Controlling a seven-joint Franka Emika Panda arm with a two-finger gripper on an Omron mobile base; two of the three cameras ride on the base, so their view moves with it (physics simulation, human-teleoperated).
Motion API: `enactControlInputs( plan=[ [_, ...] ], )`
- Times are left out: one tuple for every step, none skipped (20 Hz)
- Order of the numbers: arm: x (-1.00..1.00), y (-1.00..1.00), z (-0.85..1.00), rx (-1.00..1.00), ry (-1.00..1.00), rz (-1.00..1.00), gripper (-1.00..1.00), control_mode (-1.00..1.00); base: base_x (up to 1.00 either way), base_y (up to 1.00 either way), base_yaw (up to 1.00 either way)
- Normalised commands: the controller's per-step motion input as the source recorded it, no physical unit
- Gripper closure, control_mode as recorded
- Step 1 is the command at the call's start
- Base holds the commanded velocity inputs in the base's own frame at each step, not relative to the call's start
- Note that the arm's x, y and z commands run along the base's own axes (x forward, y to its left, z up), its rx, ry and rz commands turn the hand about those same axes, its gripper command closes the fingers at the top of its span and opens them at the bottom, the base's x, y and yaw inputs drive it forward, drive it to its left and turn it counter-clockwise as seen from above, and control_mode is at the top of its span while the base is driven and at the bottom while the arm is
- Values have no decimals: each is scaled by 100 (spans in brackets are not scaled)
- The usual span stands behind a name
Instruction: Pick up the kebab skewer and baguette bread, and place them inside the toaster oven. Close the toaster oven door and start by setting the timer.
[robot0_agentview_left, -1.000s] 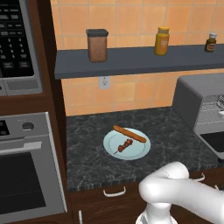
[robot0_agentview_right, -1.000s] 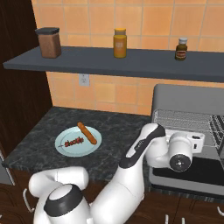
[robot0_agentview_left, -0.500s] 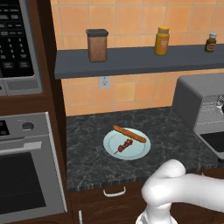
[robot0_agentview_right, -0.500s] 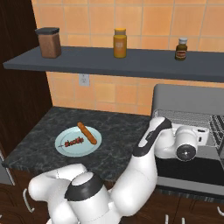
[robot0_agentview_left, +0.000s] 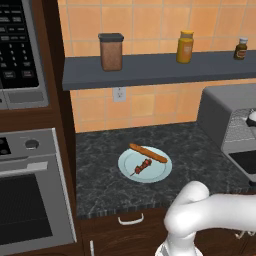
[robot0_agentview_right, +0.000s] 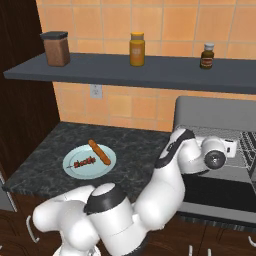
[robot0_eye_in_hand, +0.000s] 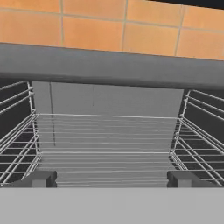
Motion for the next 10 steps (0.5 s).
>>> enactControlInputs(
  plan=[
    [20,0,0,0,14,4,-100,-100,0,0,0],
    [19,0,0,2,17,2,-100,-100,0,0,0],
    [26,0,0,2,13,0,-100,-100,0,0,0],
    [15,0,0,1,17,0,-100,-100,0,0,0],
    [16,0,0,1,16,0,-100,-100,0,0,0],
    [21,0,0,2,11,0,-100,-100,0,0,0],
    [21,0,0,4,4,0,-100,-100,0,0,0],
    [25,0,0,4,0,0,-100,-100,0,0,0],
    [30,0,-19,5,0,2,-100,-100,0,0,0],
    [20,0,-32,5,0,3,-100,-100,0,0,0]
  ],
)
